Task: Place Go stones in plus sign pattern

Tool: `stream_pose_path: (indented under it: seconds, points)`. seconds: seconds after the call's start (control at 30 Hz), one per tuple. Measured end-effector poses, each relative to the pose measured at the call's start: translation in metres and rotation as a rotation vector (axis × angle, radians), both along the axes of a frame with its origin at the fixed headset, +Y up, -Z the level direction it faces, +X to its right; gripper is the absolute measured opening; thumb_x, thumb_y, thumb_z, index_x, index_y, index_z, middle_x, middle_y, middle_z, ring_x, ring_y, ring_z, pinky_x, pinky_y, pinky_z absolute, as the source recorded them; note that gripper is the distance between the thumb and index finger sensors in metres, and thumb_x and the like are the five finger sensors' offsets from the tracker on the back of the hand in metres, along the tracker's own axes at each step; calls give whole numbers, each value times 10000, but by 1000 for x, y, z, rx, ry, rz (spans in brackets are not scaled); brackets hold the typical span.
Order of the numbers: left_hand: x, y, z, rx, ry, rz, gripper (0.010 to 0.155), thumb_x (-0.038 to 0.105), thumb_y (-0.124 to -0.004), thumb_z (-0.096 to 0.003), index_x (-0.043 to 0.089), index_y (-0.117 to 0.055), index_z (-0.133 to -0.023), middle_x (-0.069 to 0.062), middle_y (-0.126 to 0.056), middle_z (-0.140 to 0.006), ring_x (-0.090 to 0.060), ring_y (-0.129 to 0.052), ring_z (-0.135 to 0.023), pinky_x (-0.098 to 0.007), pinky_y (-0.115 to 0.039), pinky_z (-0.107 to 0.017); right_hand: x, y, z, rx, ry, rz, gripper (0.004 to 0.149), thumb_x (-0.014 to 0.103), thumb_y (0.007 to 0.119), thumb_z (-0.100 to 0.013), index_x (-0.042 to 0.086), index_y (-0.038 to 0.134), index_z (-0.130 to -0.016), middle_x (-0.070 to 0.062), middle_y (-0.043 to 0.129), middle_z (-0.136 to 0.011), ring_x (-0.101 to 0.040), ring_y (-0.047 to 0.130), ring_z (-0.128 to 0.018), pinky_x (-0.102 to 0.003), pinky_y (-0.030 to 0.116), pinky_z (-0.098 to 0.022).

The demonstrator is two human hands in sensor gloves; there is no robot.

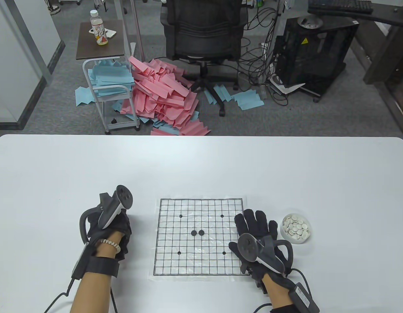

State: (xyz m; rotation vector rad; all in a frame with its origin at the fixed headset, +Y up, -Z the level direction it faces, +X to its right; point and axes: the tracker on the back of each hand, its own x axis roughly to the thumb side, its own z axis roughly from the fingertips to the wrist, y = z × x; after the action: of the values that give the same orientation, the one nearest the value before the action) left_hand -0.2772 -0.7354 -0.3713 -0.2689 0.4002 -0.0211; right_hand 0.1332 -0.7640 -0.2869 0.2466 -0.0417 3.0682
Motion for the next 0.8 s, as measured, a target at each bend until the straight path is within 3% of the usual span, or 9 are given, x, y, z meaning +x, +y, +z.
stream_pose_path:
  seconds: [0.1, 0.23, 0.43, 0.57, 0.8]
  points:
    - [-7, -11, -2, -93, 25, -3, 522, 373, -899, -381, 300, -866, -896, -38, -940, -973, -285, -965, -693, -544, -721, -583, 0, 0, 0, -1, -2, 2, 848, 602, 741, -421, 326, 339, -1114, -50, 272, -1207, -439, 291, -1141, -721, 345, -761]
    - [-7, -17, -6, -100, 23, -12, 527, 366, -915, -372, 314, -865, -894, -13, -943, -956, -278, -953, -642, -534, -721, -579, 0, 0, 0, -2, -4, 4, 847, 602, 741, -420, 326, 339, -1113, -49, 275, -1207, -439, 293, -1140, -720, 349, -761]
    - [-8, -19, -8, -59, 14, -31, 496, 375, -958, -333, 309, -920, -823, 25, -1009, -857, -234, -998, -599, -528, -750, -565, 0, 0, 0, -3, -7, 5, 846, 601, 741, -421, 327, 339, -1113, -49, 276, -1207, -438, 293, -1141, -722, 346, -761]
    - [-10, -23, -6, 60, -14, -80, 426, 378, -979, -308, 314, -977, -729, 37, -1071, -737, -222, -1023, -505, -520, -779, -536, 1, 0, 0, -5, -8, 5, 845, 602, 741, -421, 329, 339, -1112, -50, 276, -1207, -439, 293, -1141, -720, 347, -761]
    - [-12, -25, -4, 79, -12, -66, 428, 387, -990, -296, 303, -974, -715, 34, -1069, -712, -229, -1013, -501, -527, -771, -542, 1, 0, 0, -6, -9, 4, 844, 601, 741, -421, 329, 340, -1112, -49, 277, -1207, -438, 293, -1140, -719, 348, -762]
